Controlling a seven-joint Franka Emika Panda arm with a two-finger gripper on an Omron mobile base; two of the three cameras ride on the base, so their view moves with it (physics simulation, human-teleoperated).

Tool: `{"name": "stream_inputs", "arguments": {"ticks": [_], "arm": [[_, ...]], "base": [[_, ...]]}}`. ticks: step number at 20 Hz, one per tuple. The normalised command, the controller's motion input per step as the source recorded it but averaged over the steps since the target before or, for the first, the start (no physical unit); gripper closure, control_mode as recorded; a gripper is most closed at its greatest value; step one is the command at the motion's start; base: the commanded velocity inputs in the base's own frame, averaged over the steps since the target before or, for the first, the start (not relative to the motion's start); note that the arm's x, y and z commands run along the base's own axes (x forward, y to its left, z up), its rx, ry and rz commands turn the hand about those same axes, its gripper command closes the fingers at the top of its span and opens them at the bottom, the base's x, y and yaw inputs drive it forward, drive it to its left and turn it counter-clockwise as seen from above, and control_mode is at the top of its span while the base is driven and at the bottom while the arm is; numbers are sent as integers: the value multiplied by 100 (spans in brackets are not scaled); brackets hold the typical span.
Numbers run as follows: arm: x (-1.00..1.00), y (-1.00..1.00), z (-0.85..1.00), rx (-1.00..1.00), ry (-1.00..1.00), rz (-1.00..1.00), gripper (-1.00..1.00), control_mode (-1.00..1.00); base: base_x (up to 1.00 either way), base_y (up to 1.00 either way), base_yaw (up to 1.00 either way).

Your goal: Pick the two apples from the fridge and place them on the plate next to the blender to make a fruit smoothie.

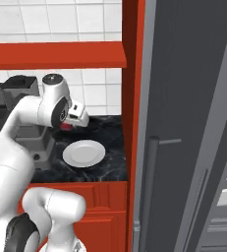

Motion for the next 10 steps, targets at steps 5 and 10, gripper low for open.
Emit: {"name": "stream_inputs", "arguments": {"ticks": [5, 10], "arm": [[49, -14, -100, 0, 34, 15, 100, -100], [61, -7, -92, 0, 36, 12, 100, -100]], "base": [[0, 0, 0], [0, 0, 0]]}}
